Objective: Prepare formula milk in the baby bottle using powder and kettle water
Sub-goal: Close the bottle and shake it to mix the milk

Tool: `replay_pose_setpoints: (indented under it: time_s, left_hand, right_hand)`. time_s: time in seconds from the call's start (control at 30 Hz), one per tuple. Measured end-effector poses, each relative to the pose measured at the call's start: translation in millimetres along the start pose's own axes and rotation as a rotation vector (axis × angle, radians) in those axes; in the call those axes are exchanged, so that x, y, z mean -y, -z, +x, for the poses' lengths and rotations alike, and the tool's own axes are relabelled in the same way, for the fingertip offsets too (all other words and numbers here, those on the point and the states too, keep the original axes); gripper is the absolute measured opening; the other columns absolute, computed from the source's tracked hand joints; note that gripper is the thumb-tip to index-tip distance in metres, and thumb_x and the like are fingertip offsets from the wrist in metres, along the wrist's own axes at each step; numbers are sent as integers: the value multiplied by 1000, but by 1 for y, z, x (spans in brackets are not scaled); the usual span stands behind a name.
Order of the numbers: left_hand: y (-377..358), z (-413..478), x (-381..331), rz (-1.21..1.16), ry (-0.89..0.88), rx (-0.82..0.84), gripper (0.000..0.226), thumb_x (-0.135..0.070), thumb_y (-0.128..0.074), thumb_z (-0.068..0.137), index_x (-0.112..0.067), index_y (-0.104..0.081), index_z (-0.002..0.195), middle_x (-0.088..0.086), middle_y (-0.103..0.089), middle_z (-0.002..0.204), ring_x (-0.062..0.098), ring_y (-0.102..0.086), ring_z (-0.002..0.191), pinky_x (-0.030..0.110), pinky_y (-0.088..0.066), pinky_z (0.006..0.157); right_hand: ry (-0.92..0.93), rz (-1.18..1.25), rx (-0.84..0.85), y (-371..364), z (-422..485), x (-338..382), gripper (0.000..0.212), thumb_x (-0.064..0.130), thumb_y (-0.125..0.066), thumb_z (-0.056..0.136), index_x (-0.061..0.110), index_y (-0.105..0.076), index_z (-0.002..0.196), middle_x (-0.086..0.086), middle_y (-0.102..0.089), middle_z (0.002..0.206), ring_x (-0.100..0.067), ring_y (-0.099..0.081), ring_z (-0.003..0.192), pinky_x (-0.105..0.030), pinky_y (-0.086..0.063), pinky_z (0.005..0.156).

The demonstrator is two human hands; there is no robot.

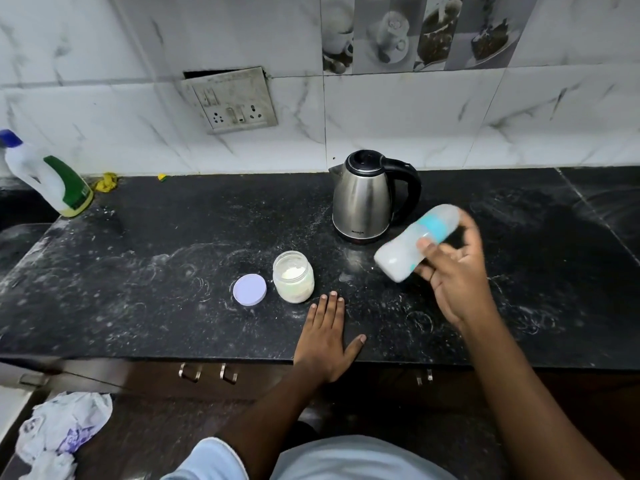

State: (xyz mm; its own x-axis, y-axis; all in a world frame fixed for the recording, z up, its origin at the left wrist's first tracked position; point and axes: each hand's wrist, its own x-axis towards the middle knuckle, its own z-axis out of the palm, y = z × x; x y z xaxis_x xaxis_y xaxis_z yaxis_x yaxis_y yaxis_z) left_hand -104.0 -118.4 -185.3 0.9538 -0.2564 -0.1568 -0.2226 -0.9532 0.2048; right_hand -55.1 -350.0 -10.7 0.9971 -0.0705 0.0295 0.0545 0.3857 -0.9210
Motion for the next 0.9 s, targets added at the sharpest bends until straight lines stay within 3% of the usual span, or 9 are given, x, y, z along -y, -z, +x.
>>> replay_pose_setpoints:
  time_s: [0.07, 0.17, 0.3, 0.43, 0.57, 0.63, 0.7, 0.83, 0.9]
  left_hand:
    - [0, -1, 0, -1, 0, -2, 98, -79, -8, 102, -12, 8, 172, 7, 19, 180, 22, 22, 166, 41, 17, 133]
    - [1, -2, 0, 6, -1, 6, 98, -79, -8, 102, -12, 9, 172, 8, 19, 180, 23, 22, 166, 41, 17, 133]
    - [1, -1, -1, -5, -1, 6, 99, -80, -6, 100, -12, 8, 172, 8, 18, 180, 23, 22, 166, 42, 14, 134]
    - [1, -1, 0, 2, 2, 14, 99, -80, -5, 100, -12, 10, 172, 8, 19, 180, 23, 23, 166, 42, 15, 134]
    - [0, -1, 0, -3, -2, 10, 100, -80, -4, 100, -12, 9, 172, 8, 19, 180, 23, 23, 166, 41, 16, 133]
    - [1, -1, 0, 1, -1, 12, 100, -80, -4, 100, -12, 10, 171, 8, 20, 180, 23, 23, 165, 40, 18, 132]
    - [1, -1, 1, 6, -2, 14, 99, -80, -4, 100, -12, 11, 171, 8, 20, 180, 23, 23, 165, 41, 18, 132]
    - [0, -1, -1, 5, -3, 15, 100, -79, -4, 100, -12, 8, 172, 9, 18, 180, 24, 22, 166, 44, 12, 135]
    - [0, -1, 0, 11, -3, 22, 100, -79, -4, 99, -11, 9, 172, 9, 18, 180, 24, 22, 166, 45, 11, 135]
  right_hand:
    - [11, -3, -20, -2, 0, -1, 71, 10, -80, 87, 41, -46, 141, -11, -76, 120, -32, -72, 116, -46, -63, 84]
    - [-87, -169, 203, -4, -5, -6, 83, 16, -89, 75, 41, -48, 143, -21, -76, 117, -35, -75, 107, -41, -63, 81]
    - [4, 11, -32, -1, 0, -2, 76, 13, -86, 84, 39, -45, 143, -13, -75, 121, -30, -73, 113, -44, -64, 81]
    - [-90, -188, 255, -7, -4, -1, 83, 12, -89, 79, 40, -48, 145, -20, -77, 116, -34, -75, 107, -41, -63, 82]
    - [22, -3, -24, -5, 7, 10, 77, 9, -80, 87, 34, -40, 147, -9, -78, 115, -30, -74, 110, -41, -64, 79]
    - [-18, -105, 101, -11, 2, 11, 80, 8, -81, 84, 36, -41, 147, -12, -79, 110, -27, -76, 99, -36, -64, 74]
    - [-78, -196, 250, -9, -4, 5, 84, 12, -86, 78, 38, -46, 146, -20, -77, 114, -33, -76, 103, -41, -64, 80]
    - [8, -5, -28, -3, 3, 7, 78, 8, -79, 83, 37, -43, 146, -13, -76, 120, -33, -72, 115, -44, -63, 82]
    - [-48, -92, 104, -7, 1, 8, 81, 9, -82, 80, 40, -45, 144, -15, -76, 118, -36, -72, 113, -43, -63, 81]
